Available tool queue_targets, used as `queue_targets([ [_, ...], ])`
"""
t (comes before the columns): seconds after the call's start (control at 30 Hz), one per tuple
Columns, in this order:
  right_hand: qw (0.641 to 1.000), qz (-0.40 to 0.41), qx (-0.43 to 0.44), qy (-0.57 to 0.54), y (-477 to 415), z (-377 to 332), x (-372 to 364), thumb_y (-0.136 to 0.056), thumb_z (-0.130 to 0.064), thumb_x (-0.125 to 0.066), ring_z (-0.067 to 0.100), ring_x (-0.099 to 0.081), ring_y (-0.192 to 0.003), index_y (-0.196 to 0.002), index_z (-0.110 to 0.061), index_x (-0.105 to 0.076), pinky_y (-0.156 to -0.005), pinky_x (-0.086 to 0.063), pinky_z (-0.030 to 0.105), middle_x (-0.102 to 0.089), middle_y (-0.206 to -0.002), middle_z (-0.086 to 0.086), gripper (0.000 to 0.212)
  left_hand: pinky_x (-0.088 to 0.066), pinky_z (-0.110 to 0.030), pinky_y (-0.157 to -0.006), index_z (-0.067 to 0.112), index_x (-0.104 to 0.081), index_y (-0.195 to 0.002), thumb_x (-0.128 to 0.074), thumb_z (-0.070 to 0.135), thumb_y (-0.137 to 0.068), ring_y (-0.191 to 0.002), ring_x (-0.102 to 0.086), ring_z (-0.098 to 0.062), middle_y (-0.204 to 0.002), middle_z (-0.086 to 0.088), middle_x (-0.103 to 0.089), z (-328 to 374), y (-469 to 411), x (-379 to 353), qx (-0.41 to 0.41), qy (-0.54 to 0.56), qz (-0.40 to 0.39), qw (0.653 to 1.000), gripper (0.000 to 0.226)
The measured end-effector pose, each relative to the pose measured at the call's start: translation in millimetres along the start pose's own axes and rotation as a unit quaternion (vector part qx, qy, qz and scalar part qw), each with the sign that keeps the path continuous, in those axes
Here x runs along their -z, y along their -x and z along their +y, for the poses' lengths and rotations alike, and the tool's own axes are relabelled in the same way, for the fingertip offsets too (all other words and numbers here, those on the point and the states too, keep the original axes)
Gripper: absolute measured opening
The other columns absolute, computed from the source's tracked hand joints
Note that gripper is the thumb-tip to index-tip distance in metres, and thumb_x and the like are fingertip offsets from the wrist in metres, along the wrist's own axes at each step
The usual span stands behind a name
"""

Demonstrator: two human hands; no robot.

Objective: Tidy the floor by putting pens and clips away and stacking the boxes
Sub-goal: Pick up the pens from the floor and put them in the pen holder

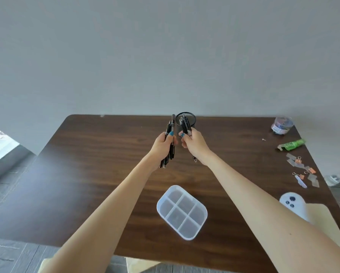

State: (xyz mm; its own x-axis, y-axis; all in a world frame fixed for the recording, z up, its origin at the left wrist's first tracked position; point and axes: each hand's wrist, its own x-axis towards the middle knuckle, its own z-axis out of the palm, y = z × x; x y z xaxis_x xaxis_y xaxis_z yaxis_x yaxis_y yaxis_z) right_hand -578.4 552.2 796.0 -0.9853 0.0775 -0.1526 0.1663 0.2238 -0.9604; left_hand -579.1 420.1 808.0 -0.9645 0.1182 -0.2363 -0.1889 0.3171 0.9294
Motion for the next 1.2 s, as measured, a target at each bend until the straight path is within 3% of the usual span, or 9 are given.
queue_targets([
  [0.1, 0.998, 0.016, 0.016, -0.064, -38.4, -1.9, 10.3, -0.1, -0.014, -0.046, 0.013, -0.051, -0.067, -0.102, -0.006, -0.056, -0.069, -0.048, 0.029, -0.053, -0.074, -0.001, 0.013, -0.045, -0.036, -0.079, 0.017, -0.053, -0.086, -0.037, 0.026, -0.103, -0.074, -0.051, -0.012, -0.083, 0.002, -0.061, 8.0, -34.8, -8.3, 0.001, 0.035, 0.02, 0.999, 0.024],
  [0.3, 0.981, 0.041, 0.049, -0.185, -95.5, -2.0, 20.1, -0.1, -0.012, -0.046, 0.01, -0.058, -0.072, -0.099, -0.014, -0.054, -0.066, -0.044, 0.015, -0.057, -0.08, 0.0, 0.008, -0.049, -0.031, -0.057, 0.014, -0.051, -0.092, -0.037, 0.025, -0.103, -0.068, -0.054, -0.013, -0.08, -0.001, -0.061, 19.7, -80.3, -17.1, -0.009, 0.092, 0.039, 0.995, 0.021],
  [0.5, 0.967, 0.073, 0.094, -0.223, -142.3, -2.0, 16.1, -0.1, -0.01, -0.045, 0.016, -0.064, -0.088, -0.106, -0.01, -0.055, -0.072, -0.047, 0.011, -0.066, -0.092, 0.007, 0.011, -0.049, -0.031, -0.056, 0.014, -0.05, -0.09, -0.038, 0.029, -0.103, -0.061, -0.052, -0.014, -0.077, -0.003, -0.059, 13.2, -113.3, -21.4, -0.017, 0.145, 0.059, 0.988, 0.024],
  [0.8, 0.98, 0.071, 0.086, -0.167, -176.9, 27.8, 5.4, -0.096, -0.018, -0.055, 0.016, -0.062, -0.107, -0.112, -0.009, -0.06, -0.088, -0.042, 0.02, -0.068, -0.111, 0.01, 0.019, -0.051, -0.032, -0.057, 0.014, -0.046, -0.095, -0.035, 0.031, -0.104, -0.074, -0.061, -0.018, -0.083, -0.006, -0.065, -6.3, -138.9, -19.0, -0.029, 0.189, 0.073, 0.979, 0.023],
  [0.93, 0.991, 0.064, 0.083, -0.089, -186.2, 29.5, 3.3, -0.097, -0.029, -0.053, 0.015, -0.055, -0.089, -0.113, -0.012, -0.059, -0.081, -0.042, 0.028, -0.06, -0.092, -0.002, 0.025, -0.052, -0.028, -0.055, 0.01, -0.046, -0.098, -0.038, 0.028, -0.103, -0.074, -0.065, -0.017, -0.079, -0.003, -0.06, -4.5, -148.8, -13.0, -0.045, 0.242, 0.093, 0.965, 0.02],
  [1.0, 0.996, 0.052, 0.069, -0.036, -186.4, 34.7, 5.4, -0.097, -0.034, -0.051, 0.02, -0.055, -0.097, -0.124, -0.009, -0.052, -0.088, -0.044, 0.036, -0.059, -0.101, 0.0, 0.037, -0.054, -0.027, -0.062, 0.008, -0.047, -0.102, -0.039, 0.024, -0.103, -0.072, -0.063, -0.016, -0.075, -0.002, -0.056, -1.6, -154.5, -14.3, -0.049, 0.276, 0.097, 0.955, 0.018],
  [1.07, 0.998, 0.052, 0.038, 0.019, -181.0, 46.0, 10.3, -0.096, -0.04, -0.05, 0.023, -0.045, -0.125, -0.138, -0.007, -0.04, -0.105, -0.037, 0.04, -0.049, -0.134, 0.007, 0.054, -0.052, -0.033, -0.073, 0.009, -0.049, -0.105, -0.039, 0.019, -0.103, -0.075, -0.061, -0.018, -0.068, 0.003, -0.06, 0.0, -162.0, -17.6, -0.057, 0.284, 0.098, 0.952, 0.014],
  [1.13, 0.998, 0.046, 0.032, 0.03, -175.0, 62.2, 17.1, -0.095, -0.044, -0.051, 0.019, -0.047, -0.117, -0.125, -0.011, -0.047, -0.098, -0.038, 0.036, -0.051, -0.124, 0.005, 0.045, -0.048, -0.039, -0.087, 0.011, -0.05, -0.105, -0.038, 0.017, -0.103, -0.084, -0.06, -0.02, -0.066, 0.006, -0.064, 2.1, -169.0, -22.6, -0.069, 0.282, 0.098, 0.952, 0.013],
  [1.2, 0.999, 0.037, 0.018, 0.023, -167.5, 74.7, 21.4, -0.095, -0.044, -0.051, 0.015, -0.048, -0.104, -0.112, -0.016, -0.049, -0.087, -0.037, 0.03, -0.051, -0.108, 0.0, 0.033, -0.043, -0.041, -0.098, 0.015, -0.047, -0.103, -0.035, 0.022, -0.104, -0.099, -0.06, -0.02, -0.082, 0.004, -0.068, 4.8, -173.5, -29.0, -0.079, 0.266, 0.101, 0.955, 0.014],
])
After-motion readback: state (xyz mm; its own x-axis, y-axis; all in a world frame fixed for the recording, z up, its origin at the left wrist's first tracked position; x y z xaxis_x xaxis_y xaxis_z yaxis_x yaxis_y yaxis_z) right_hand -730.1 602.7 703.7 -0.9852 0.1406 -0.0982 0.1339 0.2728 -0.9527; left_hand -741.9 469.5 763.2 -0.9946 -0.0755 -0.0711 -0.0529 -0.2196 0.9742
